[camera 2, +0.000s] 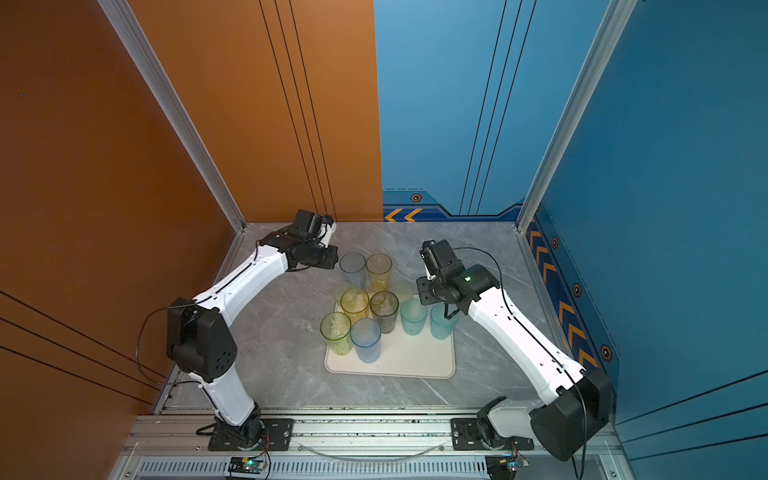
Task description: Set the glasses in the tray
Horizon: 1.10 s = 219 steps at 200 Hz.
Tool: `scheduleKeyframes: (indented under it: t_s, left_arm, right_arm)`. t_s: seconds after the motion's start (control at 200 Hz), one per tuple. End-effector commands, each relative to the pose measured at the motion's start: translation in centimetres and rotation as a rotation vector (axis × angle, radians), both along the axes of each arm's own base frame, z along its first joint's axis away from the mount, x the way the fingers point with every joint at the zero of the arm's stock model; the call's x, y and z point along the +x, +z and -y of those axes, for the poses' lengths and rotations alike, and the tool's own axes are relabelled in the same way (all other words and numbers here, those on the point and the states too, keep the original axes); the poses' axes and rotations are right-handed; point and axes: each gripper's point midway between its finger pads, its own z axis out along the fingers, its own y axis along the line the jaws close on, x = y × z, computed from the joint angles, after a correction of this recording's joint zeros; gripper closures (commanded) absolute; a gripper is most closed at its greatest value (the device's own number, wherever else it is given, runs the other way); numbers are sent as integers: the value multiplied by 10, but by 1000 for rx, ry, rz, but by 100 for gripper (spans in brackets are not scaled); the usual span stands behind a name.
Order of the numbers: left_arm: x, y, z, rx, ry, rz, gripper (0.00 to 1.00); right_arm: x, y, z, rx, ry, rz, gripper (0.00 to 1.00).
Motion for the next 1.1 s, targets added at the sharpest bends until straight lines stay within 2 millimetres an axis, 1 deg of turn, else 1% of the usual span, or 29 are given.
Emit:
scheduleKeyframes:
  t_s: [0.0, 0.215, 0.341, 0.786, 1.092]
  left_arm:
    - [2, 2, 8, -2, -36, -6, 72]
    - [6, -8, 14, 26, -49, -28, 74]
    - [7, -10, 18, 35, -58, -30, 74]
    - [13, -22, 24, 165, -80, -53, 75]
    - [15, -23, 23, 195, -78, -51, 76]
  right_arm:
    - [-3, 2, 0, 20, 6, 2, 59]
    - [-3, 2, 1, 23, 3, 4, 59]
    - [-3, 3, 2, 27, 2, 7, 59]
    - [-4, 4, 6, 34, -1, 7, 59]
    - [-5, 2, 8, 42, -4, 4, 58]
